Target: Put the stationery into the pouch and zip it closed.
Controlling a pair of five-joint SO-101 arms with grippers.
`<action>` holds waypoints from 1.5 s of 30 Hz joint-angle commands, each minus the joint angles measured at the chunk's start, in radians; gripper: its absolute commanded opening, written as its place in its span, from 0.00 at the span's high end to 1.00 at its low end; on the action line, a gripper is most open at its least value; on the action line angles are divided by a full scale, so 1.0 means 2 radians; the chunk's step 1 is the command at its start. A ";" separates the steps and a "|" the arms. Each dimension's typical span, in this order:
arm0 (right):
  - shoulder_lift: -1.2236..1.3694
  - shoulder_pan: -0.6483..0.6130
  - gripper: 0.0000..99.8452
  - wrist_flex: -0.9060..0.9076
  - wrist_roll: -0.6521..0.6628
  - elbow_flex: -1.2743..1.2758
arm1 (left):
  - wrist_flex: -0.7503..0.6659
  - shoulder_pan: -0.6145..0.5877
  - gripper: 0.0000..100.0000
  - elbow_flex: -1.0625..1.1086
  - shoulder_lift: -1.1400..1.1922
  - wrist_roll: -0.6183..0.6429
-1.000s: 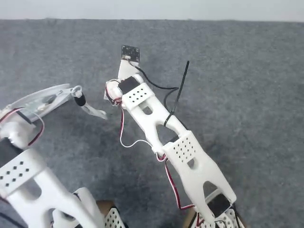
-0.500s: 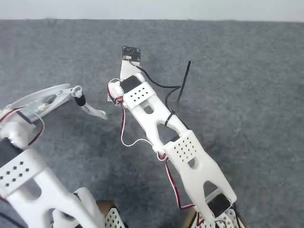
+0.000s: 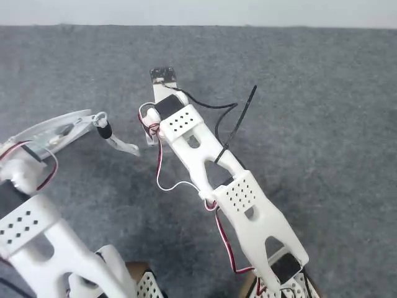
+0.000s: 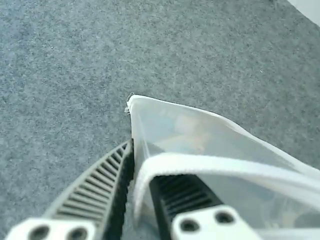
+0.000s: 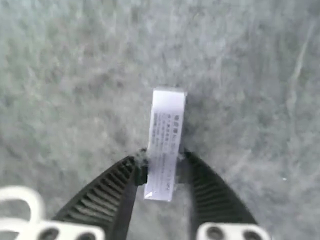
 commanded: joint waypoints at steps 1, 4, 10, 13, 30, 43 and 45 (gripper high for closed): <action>-0.026 0.000 0.78 0.017 0.013 -0.025 | -0.010 0.002 0.99 -0.008 -0.025 -0.005; -0.026 -0.001 0.80 0.012 0.013 -0.026 | -0.010 0.002 0.99 -0.008 -0.025 -0.005; -0.026 -0.002 0.86 -0.028 0.012 -0.025 | -0.011 0.002 0.99 -0.008 -0.025 -0.005; -0.026 -0.002 0.88 -0.040 0.012 -0.025 | -0.011 0.002 0.99 -0.008 -0.025 -0.005; 0.030 0.001 0.91 -0.063 -0.003 -0.055 | -0.010 0.002 0.99 -0.008 -0.025 -0.013; 0.034 0.020 0.99 0.073 0.145 -0.165 | -0.010 0.002 0.99 -0.008 -0.025 -0.013; 0.034 0.019 0.99 0.084 0.182 -0.166 | -0.010 0.002 0.99 -0.008 -0.025 -0.013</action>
